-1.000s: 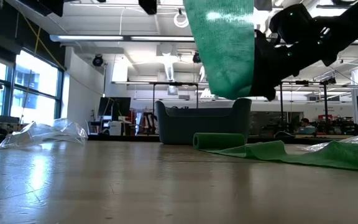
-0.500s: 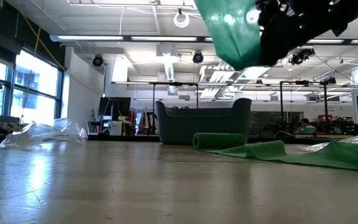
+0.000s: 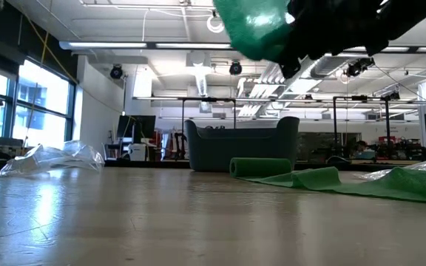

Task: Roll bandage
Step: Roll the light green bandage

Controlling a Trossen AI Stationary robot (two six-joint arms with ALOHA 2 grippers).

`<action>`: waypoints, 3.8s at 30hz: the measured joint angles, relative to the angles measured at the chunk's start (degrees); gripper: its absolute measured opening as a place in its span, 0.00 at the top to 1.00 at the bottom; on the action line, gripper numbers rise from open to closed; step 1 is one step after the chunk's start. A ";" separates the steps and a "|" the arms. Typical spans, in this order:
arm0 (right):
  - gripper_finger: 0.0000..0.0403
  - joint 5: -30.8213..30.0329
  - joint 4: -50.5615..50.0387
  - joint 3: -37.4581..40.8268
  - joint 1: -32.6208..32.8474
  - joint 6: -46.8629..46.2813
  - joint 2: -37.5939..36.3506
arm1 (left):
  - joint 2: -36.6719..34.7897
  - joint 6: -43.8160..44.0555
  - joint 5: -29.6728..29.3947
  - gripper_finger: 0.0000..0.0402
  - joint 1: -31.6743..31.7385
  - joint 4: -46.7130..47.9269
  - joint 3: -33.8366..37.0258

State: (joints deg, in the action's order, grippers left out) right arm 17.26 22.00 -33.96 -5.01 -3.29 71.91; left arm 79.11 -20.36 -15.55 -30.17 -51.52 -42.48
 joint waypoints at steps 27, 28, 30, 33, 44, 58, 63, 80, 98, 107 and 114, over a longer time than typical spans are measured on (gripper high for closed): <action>0.55 6.73 14.23 -0.19 -1.38 -26.50 9.32 | 0.02 7.27 -2.04 1.00 0.22 8.86 0.00; 0.60 6.70 14.21 -0.19 -1.38 -26.71 9.32 | 0.02 7.27 -2.11 1.00 0.24 8.86 0.00; 0.73 6.09 14.25 -0.19 -1.38 -25.81 9.32 | 0.02 7.27 -2.41 1.00 0.24 8.84 0.00; 0.91 3.94 14.26 -0.19 -1.58 -21.41 8.96 | 0.02 7.28 -3.15 1.00 0.24 8.88 0.00; 0.75 3.66 11.59 -0.19 2.17 -4.49 -1.44 | -0.32 2.86 -10.77 1.00 -0.78 8.03 0.00; 0.56 -19.73 19.95 -0.36 22.30 22.67 -2.92 | -2.46 -5.87 -19.94 1.00 -1.86 5.19 0.00; 0.55 -20.01 17.43 -3.41 23.26 22.18 -2.89 | -2.58 -6.66 -19.89 1.00 -0.36 2.53 -0.02; 0.55 -28.28 8.49 -8.36 23.56 21.84 -2.87 | -2.56 0.39 -16.30 1.00 5.10 1.92 -0.02; 0.55 -26.44 17.09 -8.39 23.56 24.81 2.35 | -2.56 1.70 -15.01 1.00 5.42 3.14 -0.02; 0.55 -26.91 18.07 -8.39 23.73 24.99 2.35 | -2.51 2.16 -15.03 1.00 5.42 4.25 -0.02; 0.55 -23.81 17.60 -8.39 23.29 21.41 2.37 | -2.51 2.31 -15.03 1.00 5.42 4.21 -0.02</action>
State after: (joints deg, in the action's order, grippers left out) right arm -6.55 39.60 -42.35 18.27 18.13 74.28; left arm 76.60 -18.04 -30.58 -24.75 -47.31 -42.50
